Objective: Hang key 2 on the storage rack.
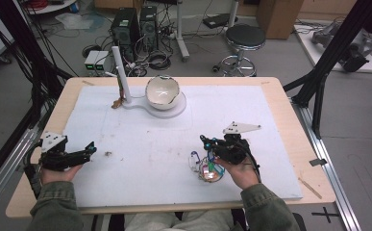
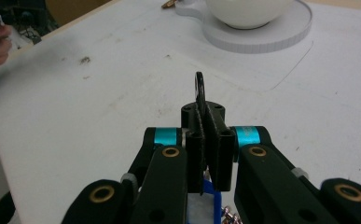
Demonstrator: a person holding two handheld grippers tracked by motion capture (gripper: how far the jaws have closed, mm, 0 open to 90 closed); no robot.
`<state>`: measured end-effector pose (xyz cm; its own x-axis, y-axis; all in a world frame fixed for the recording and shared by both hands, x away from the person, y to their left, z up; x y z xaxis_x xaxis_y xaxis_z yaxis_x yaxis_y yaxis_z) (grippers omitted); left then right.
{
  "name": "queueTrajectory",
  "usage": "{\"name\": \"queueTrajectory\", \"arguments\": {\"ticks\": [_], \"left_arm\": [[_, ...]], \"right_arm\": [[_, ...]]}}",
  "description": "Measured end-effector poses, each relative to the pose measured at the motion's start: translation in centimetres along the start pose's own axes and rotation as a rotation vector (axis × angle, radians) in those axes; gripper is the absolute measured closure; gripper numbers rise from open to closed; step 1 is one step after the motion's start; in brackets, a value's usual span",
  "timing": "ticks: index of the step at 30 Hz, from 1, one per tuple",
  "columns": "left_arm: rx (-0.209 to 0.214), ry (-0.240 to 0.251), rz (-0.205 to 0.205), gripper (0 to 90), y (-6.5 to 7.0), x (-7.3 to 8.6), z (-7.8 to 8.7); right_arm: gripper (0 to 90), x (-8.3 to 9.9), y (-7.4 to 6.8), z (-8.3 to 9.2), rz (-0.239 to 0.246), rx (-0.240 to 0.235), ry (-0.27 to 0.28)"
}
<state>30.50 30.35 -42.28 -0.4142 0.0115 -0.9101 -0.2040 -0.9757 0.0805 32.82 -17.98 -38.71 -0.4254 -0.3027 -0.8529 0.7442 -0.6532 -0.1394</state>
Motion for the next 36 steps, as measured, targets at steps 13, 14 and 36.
{"name": "queueTrajectory", "arguments": {"ticks": [13,14,36], "left_arm": [[0.001,0.002,0.003,2.0,0.0,0.0,0.0],[0.001,0.002,0.003,2.0,0.0,0.0,0.0],[0.008,0.001,-0.004,2.0,0.1,0.0,0.0]], "right_arm": [[86.8,-2.9,-0.2,0.5,0.011,-0.027,0.042],[86.8,-3.1,-0.2,0.5,0.014,-0.029,0.048],[86.8,-8.3,-0.7,0.4,0.065,-0.049,0.065]]}}
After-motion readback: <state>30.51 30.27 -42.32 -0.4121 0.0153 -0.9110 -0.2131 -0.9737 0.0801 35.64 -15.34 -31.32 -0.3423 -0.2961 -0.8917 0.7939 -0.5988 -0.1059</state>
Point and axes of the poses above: each handheld gripper's, and its own axes: z roughly backward along the jaws, x roughly out of its underside, y roughly to its right, the point moved 2 cm from there along -z, roughly forward along the jaws, and after that the axes turned 3 degrees about z, right-handed, at the moved point
